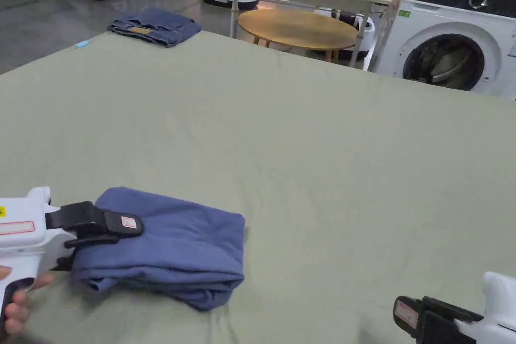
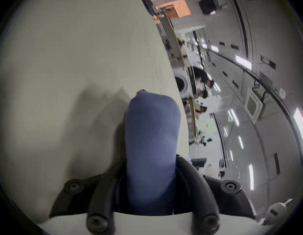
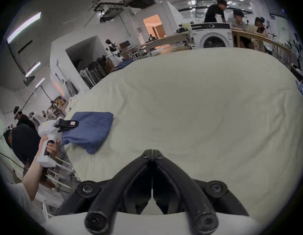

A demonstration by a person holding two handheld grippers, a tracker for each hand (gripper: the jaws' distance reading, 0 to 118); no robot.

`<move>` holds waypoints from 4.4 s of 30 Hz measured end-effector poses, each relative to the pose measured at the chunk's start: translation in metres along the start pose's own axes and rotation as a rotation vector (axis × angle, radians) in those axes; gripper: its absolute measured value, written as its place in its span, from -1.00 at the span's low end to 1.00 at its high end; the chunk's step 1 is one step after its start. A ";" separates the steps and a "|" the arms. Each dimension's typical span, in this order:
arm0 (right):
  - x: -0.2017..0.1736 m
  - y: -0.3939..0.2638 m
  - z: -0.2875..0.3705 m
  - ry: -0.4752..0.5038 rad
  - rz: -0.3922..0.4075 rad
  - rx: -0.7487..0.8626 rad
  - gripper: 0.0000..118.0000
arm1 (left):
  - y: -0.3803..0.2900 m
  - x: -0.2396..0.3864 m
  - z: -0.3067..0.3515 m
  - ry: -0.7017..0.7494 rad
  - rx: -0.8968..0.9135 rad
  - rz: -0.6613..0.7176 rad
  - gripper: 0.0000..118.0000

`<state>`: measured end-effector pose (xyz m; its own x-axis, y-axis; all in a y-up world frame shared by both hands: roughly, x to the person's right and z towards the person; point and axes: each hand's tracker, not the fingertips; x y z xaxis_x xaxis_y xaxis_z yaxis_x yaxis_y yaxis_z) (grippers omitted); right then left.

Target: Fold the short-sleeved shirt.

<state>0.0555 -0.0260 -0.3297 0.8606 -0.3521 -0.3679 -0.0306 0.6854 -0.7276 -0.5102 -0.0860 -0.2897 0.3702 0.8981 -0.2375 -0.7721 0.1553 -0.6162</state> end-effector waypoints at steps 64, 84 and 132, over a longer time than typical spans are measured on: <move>0.002 -0.023 0.179 -0.561 0.227 0.817 -1.00 | -0.351 0.284 -0.101 0.194 0.750 -1.250 -1.00; 0.000 -0.024 0.174 -0.556 0.239 0.805 -1.00 | -0.345 0.278 -0.093 0.210 0.760 -1.248 -1.00; 0.005 -0.033 0.174 -0.564 0.207 0.843 0.96 | -0.348 0.267 -0.097 0.200 0.761 -1.223 0.85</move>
<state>0.1493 0.0607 -0.2071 0.9988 0.0246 0.0429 -0.0264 0.9988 0.0410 -0.0929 0.0599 -0.2118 0.9999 -0.0147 -0.0037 0.0148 0.9997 0.0181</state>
